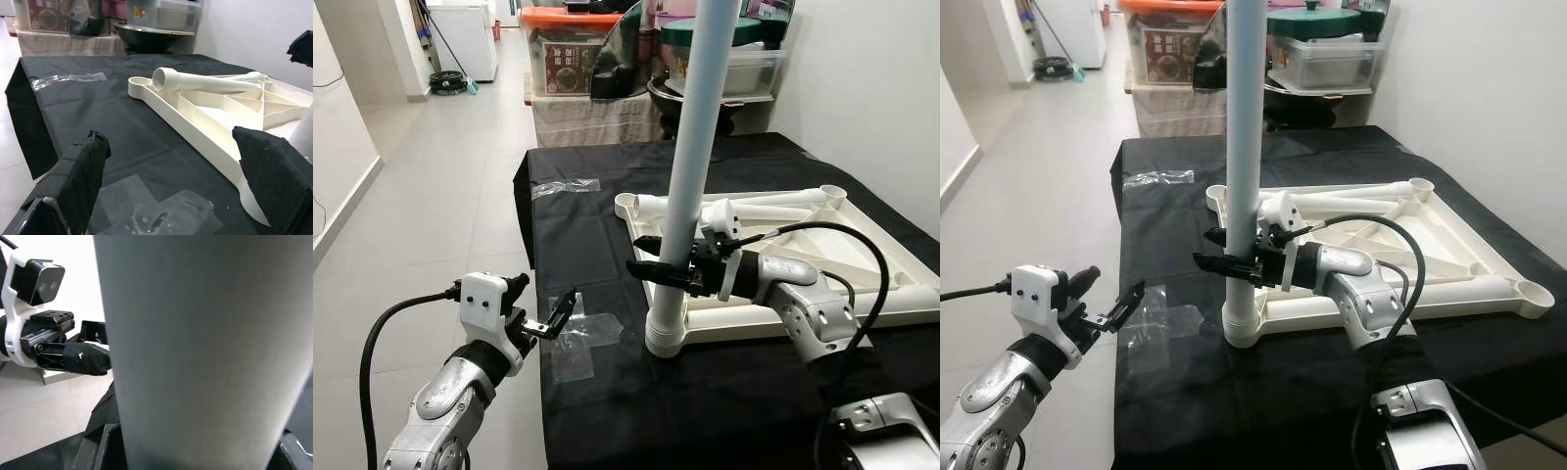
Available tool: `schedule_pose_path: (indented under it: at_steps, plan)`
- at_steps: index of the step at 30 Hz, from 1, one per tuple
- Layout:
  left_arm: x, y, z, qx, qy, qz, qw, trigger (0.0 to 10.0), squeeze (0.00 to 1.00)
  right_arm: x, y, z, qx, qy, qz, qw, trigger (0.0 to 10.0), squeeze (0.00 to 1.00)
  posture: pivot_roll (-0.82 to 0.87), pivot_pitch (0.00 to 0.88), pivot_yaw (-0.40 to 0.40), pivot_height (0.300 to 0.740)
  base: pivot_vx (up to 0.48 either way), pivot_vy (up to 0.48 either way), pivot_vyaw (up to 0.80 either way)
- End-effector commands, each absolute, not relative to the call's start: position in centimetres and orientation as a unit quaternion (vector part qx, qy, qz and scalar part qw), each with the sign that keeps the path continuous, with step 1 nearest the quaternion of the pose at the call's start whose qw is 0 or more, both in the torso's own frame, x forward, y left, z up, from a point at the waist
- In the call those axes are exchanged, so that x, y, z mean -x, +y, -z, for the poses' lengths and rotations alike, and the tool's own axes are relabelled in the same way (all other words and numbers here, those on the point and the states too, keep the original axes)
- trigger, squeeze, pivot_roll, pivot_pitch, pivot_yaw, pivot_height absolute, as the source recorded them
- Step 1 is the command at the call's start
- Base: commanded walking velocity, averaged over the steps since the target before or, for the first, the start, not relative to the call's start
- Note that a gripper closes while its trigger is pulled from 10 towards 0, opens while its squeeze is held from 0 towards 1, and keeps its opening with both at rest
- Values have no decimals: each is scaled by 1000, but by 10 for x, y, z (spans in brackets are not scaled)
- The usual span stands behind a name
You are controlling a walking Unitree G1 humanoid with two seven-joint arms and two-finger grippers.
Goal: Building children table
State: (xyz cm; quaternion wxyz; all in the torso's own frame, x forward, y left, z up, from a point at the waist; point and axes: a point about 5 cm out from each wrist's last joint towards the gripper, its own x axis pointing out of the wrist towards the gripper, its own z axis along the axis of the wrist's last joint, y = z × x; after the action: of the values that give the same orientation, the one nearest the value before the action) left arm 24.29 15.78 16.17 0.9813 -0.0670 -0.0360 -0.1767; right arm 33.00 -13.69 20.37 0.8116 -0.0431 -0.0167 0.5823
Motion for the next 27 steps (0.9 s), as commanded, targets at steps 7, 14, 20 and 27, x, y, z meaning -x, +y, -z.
schedule_pose_path:
  at_steps: [7, 14, 20, 27]
  plan:
    - [-239, 153, -160, 76, -28, 182, 980, 10000, 0, -343, -135, -187, 37, 19, -570, 821, 10000, 0, 142, 0, -68, 740, 0, 0, 0]
    - [-237, 152, -159, 79, -25, 184, 980, 10000, 0, -342, -138, -185, 21, 26, -574, 818, 10000, 0, 139, 0, -65, 740, 0, 0, 0]
    - [-238, 152, -160, 79, -25, 185, 979, 10000, 0, -340, -149, -177, 18, 38, -571, 820, 10000, 0, 129, 0, -56, 740, 0, 0, 0]
    - [-239, 150, -159, 81, -24, 188, 978, 10000, 0, -336, -160, -175, 13, 44, -563, 825, 10000, 0, 121, 0, -48, 740, 0, 0, 0]
